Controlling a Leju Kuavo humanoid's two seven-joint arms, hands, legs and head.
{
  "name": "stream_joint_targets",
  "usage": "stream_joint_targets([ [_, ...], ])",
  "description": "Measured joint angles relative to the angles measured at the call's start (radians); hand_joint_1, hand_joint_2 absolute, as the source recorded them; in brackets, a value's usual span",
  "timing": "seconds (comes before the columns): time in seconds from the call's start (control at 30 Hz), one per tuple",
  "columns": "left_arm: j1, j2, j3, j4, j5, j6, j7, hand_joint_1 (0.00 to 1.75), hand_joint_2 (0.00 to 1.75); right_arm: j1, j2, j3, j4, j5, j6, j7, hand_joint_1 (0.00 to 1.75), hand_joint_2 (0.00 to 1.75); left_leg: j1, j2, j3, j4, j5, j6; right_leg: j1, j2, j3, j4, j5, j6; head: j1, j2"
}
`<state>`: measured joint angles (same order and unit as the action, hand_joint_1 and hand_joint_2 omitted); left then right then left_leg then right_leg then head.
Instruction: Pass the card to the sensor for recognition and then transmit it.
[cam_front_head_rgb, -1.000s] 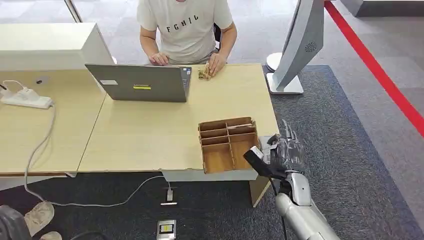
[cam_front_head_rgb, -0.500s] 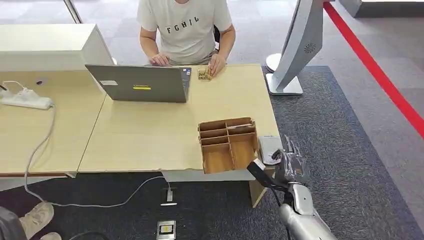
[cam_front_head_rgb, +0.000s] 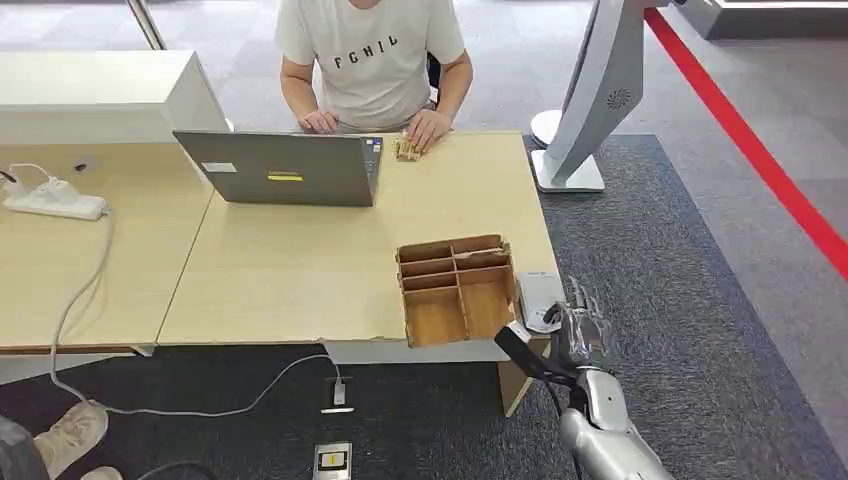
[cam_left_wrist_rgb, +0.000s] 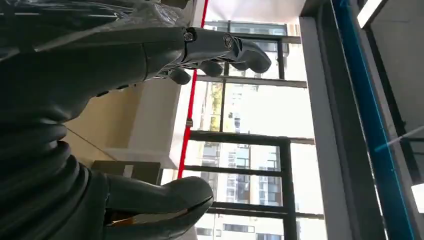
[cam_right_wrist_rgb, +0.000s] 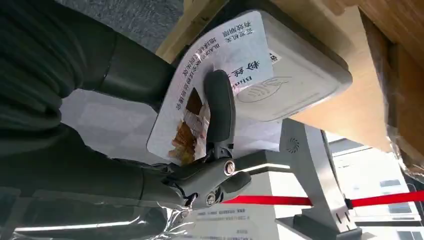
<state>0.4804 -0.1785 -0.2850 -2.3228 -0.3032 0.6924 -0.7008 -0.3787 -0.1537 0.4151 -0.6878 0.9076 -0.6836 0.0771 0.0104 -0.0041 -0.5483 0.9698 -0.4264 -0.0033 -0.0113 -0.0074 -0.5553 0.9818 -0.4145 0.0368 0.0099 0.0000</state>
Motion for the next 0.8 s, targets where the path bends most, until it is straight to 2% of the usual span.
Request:
stream_joint_targets([
  [0.2, -0.006, 0.0, -0.001, -0.004, -0.012, 0.0, 0.0, 0.0, 1.75, 0.003, 0.013, -0.006, -0.016, -0.044, 0.0, -0.063, 1.75, 1.75, 0.0, 0.0, 0.001, 0.0, 0.0, 0.0, 0.0, 0.0, 0.001, 0.0, 0.0, 0.0, 0.0, 0.0],
  [0.37, -0.008, 0.0, -0.002, -0.004, -0.029, 0.0, 0.0, 0.0, 1.75, 0.027, 0.042, -0.006, -0.119, -0.172, 0.036, -0.14, 1.75, 1.75, 0.0, -0.001, -0.003, 0.0, 0.002, 0.001, 0.0, -0.001, -0.001, 0.001, 0.001, 0.0, 0.0, 0.0],
  [0.6, -0.012, 0.0, -0.02, -0.004, -0.03, 0.0, 0.0, 0.0, 1.75, 0.009, 0.084, -0.002, -0.331, -0.206, 0.06, -0.162, 1.75, 1.75, 0.0, 0.0, -0.003, 0.0, 0.001, 0.0, 0.0, 0.0, -0.002, 0.001, 0.001, -0.001, 0.0, 0.0],
  [0.8, -0.013, 0.009, -0.026, -0.004, 0.007, 0.0, 0.0, 0.0, 1.75, -0.045, 0.091, 0.0, -0.455, -0.195, 0.05, -0.159, 1.75, 1.75, 0.0, 0.0, -0.004, 0.0, 0.001, 0.0, 0.0, 0.0, -0.003, 0.001, 0.001, -0.001, 0.0, 0.0],
])
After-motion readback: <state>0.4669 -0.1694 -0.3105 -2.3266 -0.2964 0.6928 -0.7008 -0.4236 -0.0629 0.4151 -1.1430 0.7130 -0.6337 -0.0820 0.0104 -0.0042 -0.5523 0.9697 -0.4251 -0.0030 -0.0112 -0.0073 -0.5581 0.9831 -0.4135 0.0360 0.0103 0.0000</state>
